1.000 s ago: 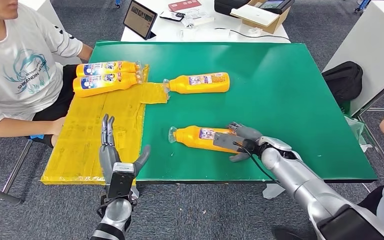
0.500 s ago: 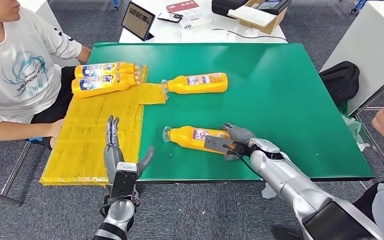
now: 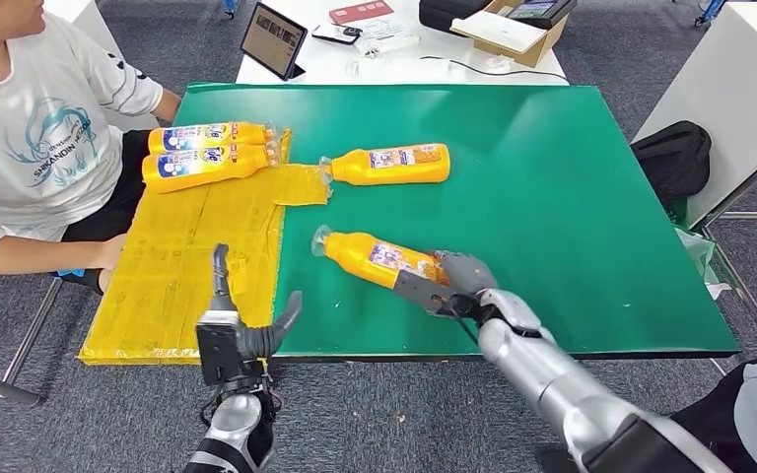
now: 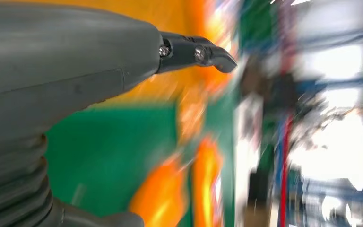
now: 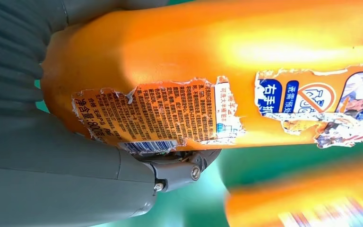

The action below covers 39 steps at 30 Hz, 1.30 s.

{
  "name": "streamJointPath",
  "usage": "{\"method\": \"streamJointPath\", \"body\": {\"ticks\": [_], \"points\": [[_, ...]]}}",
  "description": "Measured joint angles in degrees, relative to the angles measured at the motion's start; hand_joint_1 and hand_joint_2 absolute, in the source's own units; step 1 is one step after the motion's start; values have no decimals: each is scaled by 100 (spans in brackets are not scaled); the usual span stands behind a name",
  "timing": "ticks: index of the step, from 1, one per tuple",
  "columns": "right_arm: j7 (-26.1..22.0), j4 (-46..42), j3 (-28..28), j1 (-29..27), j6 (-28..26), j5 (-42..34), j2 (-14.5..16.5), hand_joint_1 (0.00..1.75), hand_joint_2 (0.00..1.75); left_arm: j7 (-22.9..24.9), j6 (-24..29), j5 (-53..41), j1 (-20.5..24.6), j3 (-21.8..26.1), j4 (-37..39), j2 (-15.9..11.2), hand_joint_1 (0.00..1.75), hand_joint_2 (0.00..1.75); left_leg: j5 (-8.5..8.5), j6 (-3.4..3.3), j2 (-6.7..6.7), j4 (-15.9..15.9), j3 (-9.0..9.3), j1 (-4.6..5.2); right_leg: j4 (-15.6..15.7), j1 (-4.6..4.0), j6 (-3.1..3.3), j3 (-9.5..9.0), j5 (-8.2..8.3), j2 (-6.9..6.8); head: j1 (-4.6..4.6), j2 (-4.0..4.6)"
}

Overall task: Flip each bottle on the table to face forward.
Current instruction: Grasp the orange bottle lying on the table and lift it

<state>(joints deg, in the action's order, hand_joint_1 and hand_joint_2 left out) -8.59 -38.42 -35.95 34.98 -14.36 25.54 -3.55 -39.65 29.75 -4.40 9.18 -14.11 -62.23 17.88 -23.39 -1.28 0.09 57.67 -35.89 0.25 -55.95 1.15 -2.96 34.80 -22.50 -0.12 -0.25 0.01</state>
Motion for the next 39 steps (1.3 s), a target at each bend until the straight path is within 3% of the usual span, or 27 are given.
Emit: {"method": "streamJointPath", "body": {"ticks": [4, 9, 13, 19, 26, 39], "points": [[-268, -791, 540, -647, -827, 240, 166, 175, 175, 332, -1178, 819, 17, -91, 237, -25, 0, 175, 0, 1, -4, 0, -16, -1, -1, 0, 0, 12, -3, -2, -1, -1], [-508, -1370, 1004, -1093, -1120, 287, 280, 175, 175, 581, -1714, 1187, 24, -156, 343, -58, 0, 175, -1, -1, -14, 0, -26, 2, 0, 4, -11, 17, -11, -5, 1, -1], [-1103, -1678, 1389, -1390, -1640, 265, 421, 175, 175, 974, -2577, 1872, 10, -202, 327, -114, 0, 175, -1, -1, -19, 0, -28, 2, 0, 4, -12, 17, -10, -6, 1, -1], [-1738, -1718, 1601, -1665, -1728, 612, 623, 175, 175, 1399, -3545, 2903, -106, -330, -34, -223, 0, 175, -2, 0, -18, -1, -29, 0, -1, 2, -11, 20, -11, -5, 1, -1], [-2231, -1502, 1456, -1869, -1872, 789, 943, 175, 175, 1707, -4015, 3714, -135, -413, -253, -271, 0, 175, -1, 0, -17, -3, -30, -1, -1, 2, -9, 21, -13, -6, 1, -1], [-2400, -1103, 837, -2001, -1925, 863, 1370, 175, 175, 1782, -3807, 4009, -142, -419, -279, -288, 0, 175, -1, 0, -17, -3, -31, -1, 0, 2, -9, 24, -13, -6, 2, -1]]}}
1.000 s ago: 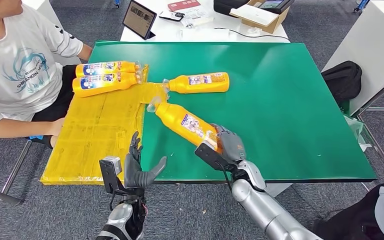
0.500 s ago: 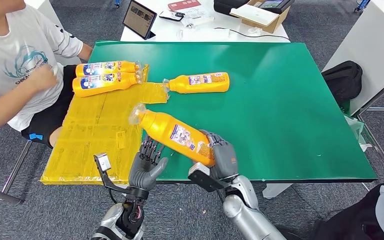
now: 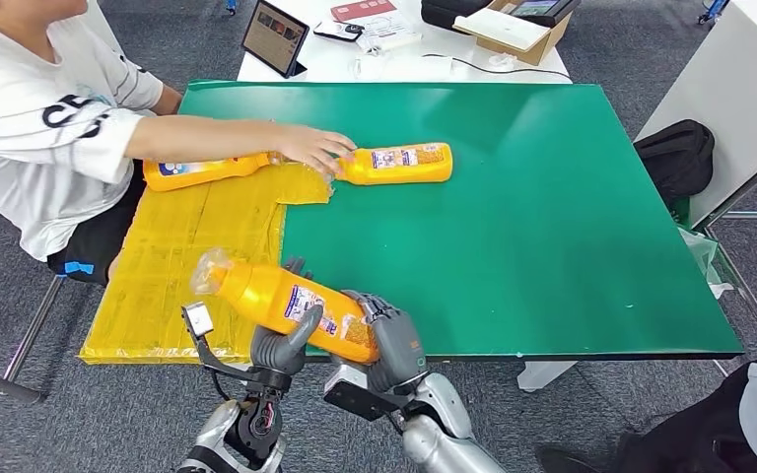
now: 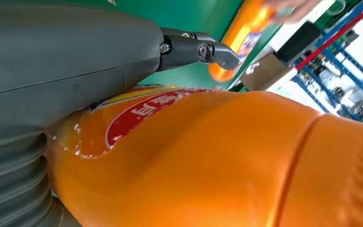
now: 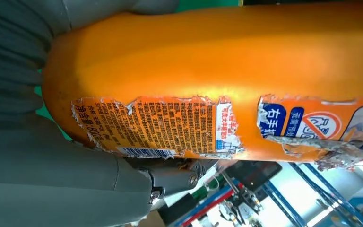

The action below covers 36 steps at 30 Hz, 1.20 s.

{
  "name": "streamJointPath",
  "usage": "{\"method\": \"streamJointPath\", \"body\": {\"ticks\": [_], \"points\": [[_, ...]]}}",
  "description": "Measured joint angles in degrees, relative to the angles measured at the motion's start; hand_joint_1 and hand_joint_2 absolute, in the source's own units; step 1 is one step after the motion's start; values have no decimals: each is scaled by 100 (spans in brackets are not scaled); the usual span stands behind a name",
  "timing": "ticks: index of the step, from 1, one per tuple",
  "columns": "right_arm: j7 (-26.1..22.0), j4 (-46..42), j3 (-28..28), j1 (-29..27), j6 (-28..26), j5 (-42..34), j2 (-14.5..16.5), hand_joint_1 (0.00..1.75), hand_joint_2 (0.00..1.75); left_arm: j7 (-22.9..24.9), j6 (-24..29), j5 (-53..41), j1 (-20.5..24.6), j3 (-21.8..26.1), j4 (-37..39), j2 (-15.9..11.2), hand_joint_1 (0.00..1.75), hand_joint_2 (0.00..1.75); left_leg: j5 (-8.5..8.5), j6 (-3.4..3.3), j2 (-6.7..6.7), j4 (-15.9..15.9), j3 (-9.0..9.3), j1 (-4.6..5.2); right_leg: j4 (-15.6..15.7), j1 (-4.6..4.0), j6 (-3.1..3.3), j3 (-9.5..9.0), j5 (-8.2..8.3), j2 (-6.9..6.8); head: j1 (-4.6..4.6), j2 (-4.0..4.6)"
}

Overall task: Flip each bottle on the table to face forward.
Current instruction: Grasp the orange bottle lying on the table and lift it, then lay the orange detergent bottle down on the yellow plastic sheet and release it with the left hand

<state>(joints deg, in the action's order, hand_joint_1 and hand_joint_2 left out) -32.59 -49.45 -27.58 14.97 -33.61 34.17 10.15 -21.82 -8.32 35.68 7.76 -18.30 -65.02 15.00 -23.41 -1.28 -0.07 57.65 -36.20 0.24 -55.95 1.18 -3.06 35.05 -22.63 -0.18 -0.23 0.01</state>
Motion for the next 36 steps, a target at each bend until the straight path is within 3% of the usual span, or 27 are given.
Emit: {"method": "streamJointPath", "body": {"ticks": [10, 14, 23, 24, 25, 27, 28, 29, 36], "points": [[64, 229, -186, 24, 51, -56, 84, 175, 175, -63, 88, 33, -63, 10, 0, -14, 0, 175, 0, 0, 0, 0, -1, 1, 0, 1, 0, 0, 0, 0, 0, -1], [140, 370, -309, 48, 110, -16, 137, 175, 175, -137, 186, 136, -122, 34, -9, -14, 172, 175, 0, 0, 2, 0, -1, 1, 0, 1, 0, 1, 0, 1, -1, 0], [401, 808, -680, 243, 123, 81, 292, 175, 175, -279, 192, 368, -498, 212, -376, -14, 175, 175, 0, 0, 11, 0, -2, 0, 0, 0, 2, 12, -1, 4, -1, -1], [402, 818, -694, 258, 126, 66, 298, 152, 175, -287, 186, 352, -510, 217, -397, -14, 175, 175, 0, 0, 11, 0, -3, 0, 1, 1, 2, 11, -1, 4, -1, -1], [402, 823, -709, 272, 133, 49, 303, 109, 175, -298, 177, 330, -518, 220, -412, -14, 175, 175, 0, 0, 11, 0, -3, 0, 1, 1, 2, 11, -1, 4, -1, 0], [397, 826, -736, 303, 183, -12, 305, 21, 87, -331, 159, 271, -524, 219, -425, -14, 175, 175, 0, 0, 11, 0, -3, 1, 1, 1, 1, 11, 0, 4, -1, 0], [392, 827, -746, 317, 243, -70, 305, 0, 44, -353, 151, 235, -523, 215, -432, -14, 175, 175, 0, 0, 11, 0, -3, 1, 1, 1, 1, 11, 0, 4, -1, 0], [389, 828, -752, 327, 332, -153, 304, 0, 0, -382, 147, 186, -520, 211, -441, -14, 175, 175, 0, 0, 9, 0, -3, 1, 1, 1, 1, 10, 0, 4, 0, -1], [434, 529, -715, 336, 1533, -1046, 289, 0, 0, -953, 865, -661, -484, 224, -618, -33, 175, 175, 1, 1, 14, 0, -3, 0, 0, 0, 1, 12, 2, 5, -1, -1]]}}
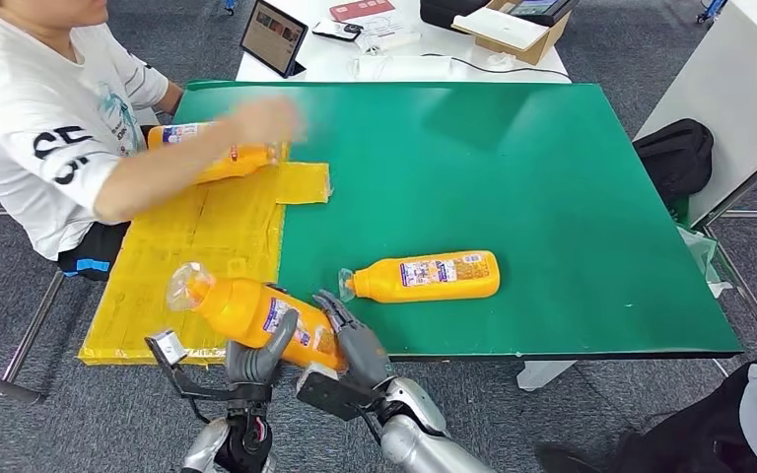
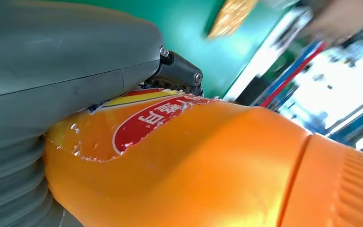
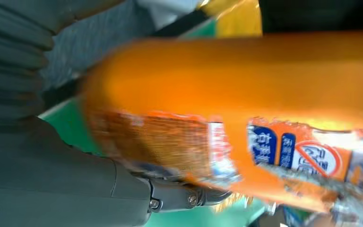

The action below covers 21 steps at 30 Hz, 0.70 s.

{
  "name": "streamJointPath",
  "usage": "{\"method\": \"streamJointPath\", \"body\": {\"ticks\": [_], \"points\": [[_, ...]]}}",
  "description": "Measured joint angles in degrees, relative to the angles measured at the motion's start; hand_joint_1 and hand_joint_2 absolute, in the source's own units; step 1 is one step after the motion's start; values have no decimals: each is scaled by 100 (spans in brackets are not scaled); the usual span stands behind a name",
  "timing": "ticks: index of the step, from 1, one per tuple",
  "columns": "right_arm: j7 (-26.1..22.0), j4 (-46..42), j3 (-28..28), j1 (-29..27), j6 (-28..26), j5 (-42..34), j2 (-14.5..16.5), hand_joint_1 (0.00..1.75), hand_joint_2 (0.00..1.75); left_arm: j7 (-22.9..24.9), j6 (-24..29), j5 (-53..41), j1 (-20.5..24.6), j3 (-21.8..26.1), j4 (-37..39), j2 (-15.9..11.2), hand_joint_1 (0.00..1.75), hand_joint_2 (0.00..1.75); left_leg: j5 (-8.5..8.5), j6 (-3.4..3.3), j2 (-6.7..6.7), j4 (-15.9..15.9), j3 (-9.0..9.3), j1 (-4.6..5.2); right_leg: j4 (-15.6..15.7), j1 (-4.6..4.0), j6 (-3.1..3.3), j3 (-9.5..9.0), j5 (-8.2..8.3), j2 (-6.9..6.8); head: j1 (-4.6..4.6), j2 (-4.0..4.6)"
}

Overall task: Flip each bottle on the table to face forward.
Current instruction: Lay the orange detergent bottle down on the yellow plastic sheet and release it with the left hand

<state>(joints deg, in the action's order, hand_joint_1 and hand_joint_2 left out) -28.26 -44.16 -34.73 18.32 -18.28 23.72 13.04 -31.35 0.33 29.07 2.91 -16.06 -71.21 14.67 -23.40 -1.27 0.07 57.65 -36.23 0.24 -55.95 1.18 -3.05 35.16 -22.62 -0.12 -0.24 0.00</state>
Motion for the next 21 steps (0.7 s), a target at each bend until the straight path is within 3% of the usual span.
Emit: {"method": "streamJointPath", "body": {"ticks": [3, 11, 14, 18, 21], "points": [[68, -236, 4, -3, 265, -161, -22, 0, 0, -141, 224, -228, 73, 38, -92, -15, 175, 175, 0, 0, -1, 0, 0, -1, 0, 0, 0, 0, 0, 0, 0, 0], [97, -486, 6, -11, 320, -201, -60, 0, 0, -189, 318, -305, 143, 50, -189, -16, 175, 175, 0, 0, -1, 0, -1, 1, 0, 1, 0, -1, 0, 0, 1, 0], [74, -534, 6, -23, 355, -246, -62, 0, 0, -324, 599, -533, 180, 52, -199, -19, 175, 175, 0, 0, -1, 0, -1, 1, 0, 1, 0, -1, 0, 0, 1, 0], [-57, -777, 4, -82, 325, -391, -68, 0, 0, -773, 1933, -1567, 510, 211, -169, -67, 175, 175, 2, 1, -2, 0, -2, -1, -2, -1, 0, 0, 1, -1, 0, 0], [-215, -1087, 38, -145, -29, -512, -69, 0, 0, -856, 3113, -2862, 910, 460, -10, -170, 175, 175, 6, 5, -7, 0, -2, -6, -6, -3, 1, 0, 1, -2, 0, 1]]}}
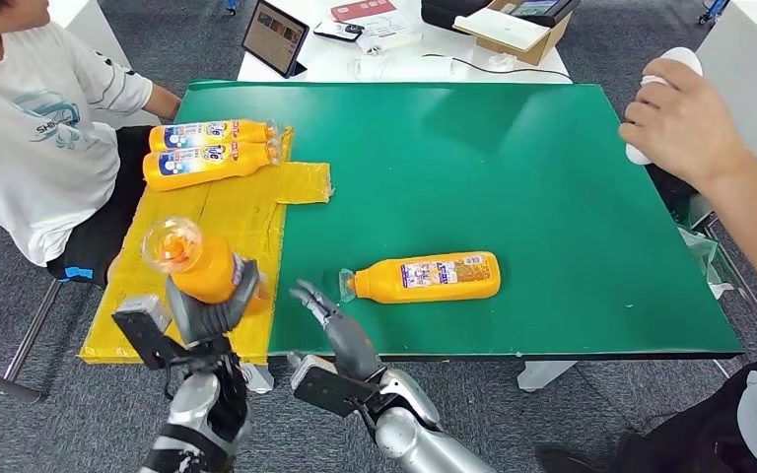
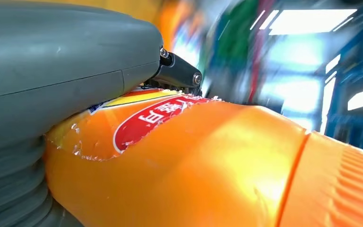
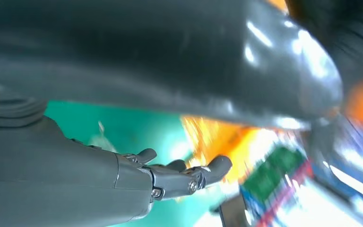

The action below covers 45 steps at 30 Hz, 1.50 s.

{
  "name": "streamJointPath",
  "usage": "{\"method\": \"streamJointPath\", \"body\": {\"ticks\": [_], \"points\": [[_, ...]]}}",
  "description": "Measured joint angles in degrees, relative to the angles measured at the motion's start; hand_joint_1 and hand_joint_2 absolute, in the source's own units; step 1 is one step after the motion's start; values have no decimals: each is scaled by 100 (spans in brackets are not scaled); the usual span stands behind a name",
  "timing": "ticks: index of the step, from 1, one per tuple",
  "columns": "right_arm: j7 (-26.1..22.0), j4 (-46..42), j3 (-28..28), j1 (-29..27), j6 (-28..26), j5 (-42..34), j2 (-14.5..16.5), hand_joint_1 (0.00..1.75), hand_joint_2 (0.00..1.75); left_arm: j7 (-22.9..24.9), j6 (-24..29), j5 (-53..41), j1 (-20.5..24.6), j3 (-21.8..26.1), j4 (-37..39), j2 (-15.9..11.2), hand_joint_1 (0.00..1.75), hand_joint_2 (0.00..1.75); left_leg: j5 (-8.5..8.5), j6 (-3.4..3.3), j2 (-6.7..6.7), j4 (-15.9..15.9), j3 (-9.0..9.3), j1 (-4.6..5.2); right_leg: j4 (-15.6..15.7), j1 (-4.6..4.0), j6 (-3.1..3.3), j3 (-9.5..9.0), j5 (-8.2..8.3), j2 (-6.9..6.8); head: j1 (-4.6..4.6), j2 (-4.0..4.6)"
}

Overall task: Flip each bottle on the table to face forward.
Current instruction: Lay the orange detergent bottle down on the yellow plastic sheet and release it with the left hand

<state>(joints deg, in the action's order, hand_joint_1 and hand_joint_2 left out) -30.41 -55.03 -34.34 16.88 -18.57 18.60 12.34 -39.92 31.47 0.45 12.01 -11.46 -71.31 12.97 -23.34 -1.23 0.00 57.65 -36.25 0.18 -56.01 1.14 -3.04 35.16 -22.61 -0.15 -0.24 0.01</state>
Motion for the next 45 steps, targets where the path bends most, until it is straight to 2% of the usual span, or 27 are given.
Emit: {"method": "streamJointPath", "body": {"ticks": [3, 7, 9, 12, 16, 20, 22, 25, 30, 36, 37, 39, 41, 43, 45], "points": [[-290, -385, 131, -117, -534, -196, -1, 0, 0, -13, 724, -2350, 455, 510, 339, -79, 175, 175, 2, 1, -1, 0, 0, -2, -2, -1, 0, -1, 0, 0, 2, 0], [-538, -962, 317, -310, -975, -439, -19, 0, 0, 91, 834, -5894, 1129, 1772, 996, -104, 175, 175, 2, 1, 7, 0, 1, -1, -2, 0, 4, 0, 5, 3, 2, -1], [-558, -1171, 379, -375, -1030, -494, -36, 0, 0, 300, 844, -7003, 1383, 2339, 1297, -123, 175, 175, 2, 2, 10, 0, 1, -1, -2, 0, 10, 4, 10, 3, 2, -1], [-564, -1354, 438, -438, -1043, -534, -47, 0, 0, 795, 851, -7903, 1670, 2854, 1684, -184, 175, 175, 2, 2, 9, 1, 0, -2, -2, -2, 13, 6, 10, 2, 2, -1], [-566, -1458, 487, -470, -1021, -570, -47, 0, 0, 1721, 851, -8672, 1946, 2857, 2242, -391, 175, 175, 2, 2, 9, 0, 0, -3, -2, -3, 14, 6, 9, 3, 1, -1], [-561, -1489, 509, -483, -928, -594, -46, 0, 0, 2456, 792, -8915, 2250, 2422, 3088, -680, 175, 175, 2, 2, 8, 0, 0, -3, -2, -2, 14, 5, 9, 2, 2, 0], [-557, -1498, 522, -489, -887, -594, -45, 0, 0, 2687, 546, -8901, 2394, 2186, 3592, -791, 175, 175, 3, 2, 8, 0, 0, -3, -3, -2, 14, 4, 9, 2, 3, 0], [-514, -1527, 544, -510, -865, -573, -45, 0, 0, 3032, -154, -8911, 2539, 1920, 4146, -913, 175, 175, 3, 2, 10, 1, 0, -2, -3, -2, 13, 4, 10, 3, 3, -1], [-419, -1554, 614, -547, -804, -522, -45, 0, 0, 3317, -903, -8900, 2698, 1641, 4647, -1044, 175, 175, 2, 2, 0, 0, 0, -2, -3, -2, 14, 0, 8, 0, 2, -1], [-359, -1554, 641, -572, -718, -500, -45, 0, 0, 3409, -1241, -8809, 2892, 1539, 4927, -1134, 175, 175, 2, 3, -1, -1, 10, -3, -4, -3, 15, -8, 8, 1, 2, -1], [-358, -1554, 642, -578, -710, -497, -45, 0, 0, 3416, -1261, -8802, 2909, 1523, 4952, -1144, 168, 175, 2, 3, 0, -1, 13, -3, -5, -3, 16, -11, 8, 1, 3, -1], [-355, -1555, 644, -586, -700, -496, -45, 0, 0, 3426, -1285, -8797, 2934, 1490, 4993, -1157, 82, 175, 2, 4, 0, -1, 19, -3, -6, -3, 16, -16, 8, 1, 3, -1], [-346, -1555, 650, -587, -691, -487, -45, 0, 0, 3424, -1304, -8741, 2945, 1476, 5020, -1163, 1, 87, 2, 4, 0, -1, 24, -3, -6, -3, 16, -21, 8, 1, 3, -1], [-325, -1554, 666, -589, -680, -472, -45, 0, 0, 3357, -1353, -8557, 2951, 1478, 5037, -1165, 0, 0, 2, 4, 0, -1, 26, -3, -5, -3, 16, -23, 8, 0, 4, -1], [-307, -1554, 686, -596, -669, -456, -46, 0, 0, 3172, -1524, -8210, 2968, 1505, 5045, -1169, 0, 0, 4, 6, -1, -1, 26, -3, -5, -2, 16, -23, 8, -1, 2, -1]]}}
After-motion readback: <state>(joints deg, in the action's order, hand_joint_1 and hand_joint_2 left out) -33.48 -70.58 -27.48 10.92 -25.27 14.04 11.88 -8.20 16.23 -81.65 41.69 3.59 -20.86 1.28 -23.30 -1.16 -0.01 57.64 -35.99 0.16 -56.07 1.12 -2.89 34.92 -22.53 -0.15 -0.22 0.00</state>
